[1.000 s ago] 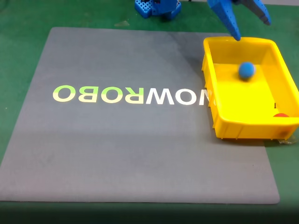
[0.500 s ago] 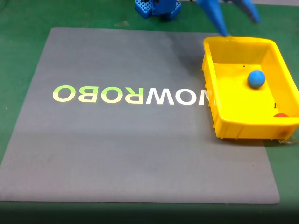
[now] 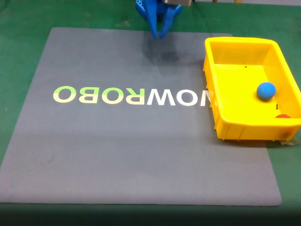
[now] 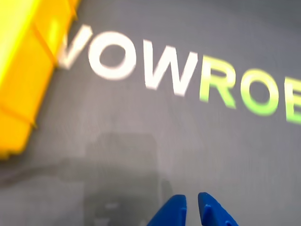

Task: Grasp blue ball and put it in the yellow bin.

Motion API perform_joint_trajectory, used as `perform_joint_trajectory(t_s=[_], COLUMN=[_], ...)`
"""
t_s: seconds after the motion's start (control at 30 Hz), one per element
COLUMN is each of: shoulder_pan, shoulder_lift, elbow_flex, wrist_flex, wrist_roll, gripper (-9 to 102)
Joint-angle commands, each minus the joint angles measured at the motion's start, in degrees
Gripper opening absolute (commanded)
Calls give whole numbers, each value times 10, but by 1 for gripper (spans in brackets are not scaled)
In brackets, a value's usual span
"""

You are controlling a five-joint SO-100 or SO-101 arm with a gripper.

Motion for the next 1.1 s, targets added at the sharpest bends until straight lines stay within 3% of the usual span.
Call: perform_joint_trajectory(t_s=[0.0, 0.23, 0.63, 1.07], shoulder_pan=[25, 69, 69, 67], shoulder_lift=[83, 198, 294, 295], elbow_flex=[38, 134, 198, 198], wrist_flex=[52, 195, 299, 312], wrist_roll=[-7, -30, 5, 39], gripper=[0, 0, 0, 0])
